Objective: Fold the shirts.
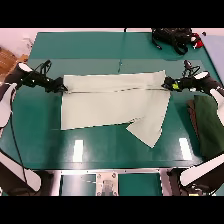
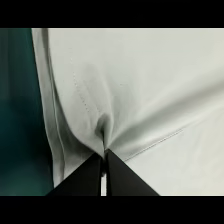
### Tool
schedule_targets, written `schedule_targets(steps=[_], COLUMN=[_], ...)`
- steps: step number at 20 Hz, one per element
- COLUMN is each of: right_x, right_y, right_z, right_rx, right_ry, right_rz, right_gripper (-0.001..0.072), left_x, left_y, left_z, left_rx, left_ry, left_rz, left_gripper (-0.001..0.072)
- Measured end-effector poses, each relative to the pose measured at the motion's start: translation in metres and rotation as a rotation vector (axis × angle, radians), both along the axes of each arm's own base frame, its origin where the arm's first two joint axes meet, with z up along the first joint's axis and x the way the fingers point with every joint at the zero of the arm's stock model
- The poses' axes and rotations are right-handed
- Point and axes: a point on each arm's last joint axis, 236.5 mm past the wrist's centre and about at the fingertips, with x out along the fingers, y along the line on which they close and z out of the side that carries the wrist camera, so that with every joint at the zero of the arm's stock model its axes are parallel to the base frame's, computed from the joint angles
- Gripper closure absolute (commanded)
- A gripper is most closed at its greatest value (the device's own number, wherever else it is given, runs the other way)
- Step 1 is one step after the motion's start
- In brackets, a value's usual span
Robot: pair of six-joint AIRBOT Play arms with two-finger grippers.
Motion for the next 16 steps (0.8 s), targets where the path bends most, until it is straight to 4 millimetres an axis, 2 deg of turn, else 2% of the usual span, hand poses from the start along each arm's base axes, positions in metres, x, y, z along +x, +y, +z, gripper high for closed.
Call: schedule_targets(steps=[1, 2, 3, 4, 7, 8, 9, 10, 12, 16], right_x=[0.000, 0.000, 0.000, 0.000, -0.003, -0.008, -0.016, -0.029, -0.061, -0.143], right_y=[0.000, 0.001, 0.001, -0.001, -0.020, -0.029, -0.038, -0.045, -0.054, -0.050], right_z=[0.000, 0.000, 0.003, 0.010, 0.050, 0.064, 0.074, 0.082, 0.084, 0.066], right_rx=[0.000, 0.003, 0.005, 0.009, 0.027, 0.026, 0.025, 0.026, 0.039, 0.094], right_ry=[0.001, 0.002, 0.002, -0.002, -0.022, -0.025, -0.019, -0.003, 0.048, 0.170], right_rz=[0.000, 0.001, 0.007, 0.008, -0.018, -0.033, -0.047, -0.063, -0.087, -0.169], right_gripper=[0.0658, 0.0546, 0.0487, 0.0485, 0.0470, 0.0474, 0.0517, 0.0594, 0.0692, 0.0694], left_x=[-0.001, -0.002, -0.002, -0.003, -0.011, -0.018, -0.027, -0.038, -0.059, -0.114], left_y=[0.000, 0.000, 0.002, 0.003, 0.013, 0.016, 0.019, 0.021, 0.021, 0.011], left_z=[-0.001, -0.001, -0.001, 0.003, 0.027, 0.037, 0.044, 0.052, 0.062, 0.071], left_rx=[0.004, 0.005, 0.011, 0.006, -0.022, -0.038, -0.052, -0.063, -0.072, -0.039], left_ry=[0.009, 0.016, 0.021, 0.032, 0.087, 0.126, 0.164, 0.204, 0.268, 0.350], left_rz=[0.003, 0.008, 0.006, 0.009, 0.005, 0.001, -0.006, -0.017, -0.037, -0.061], left_gripper=[0.0607, 0.0307, 0.0174, 0.0173, 0.0186, 0.0378, 0.0548, 0.0684, 0.0686, 0.0686])
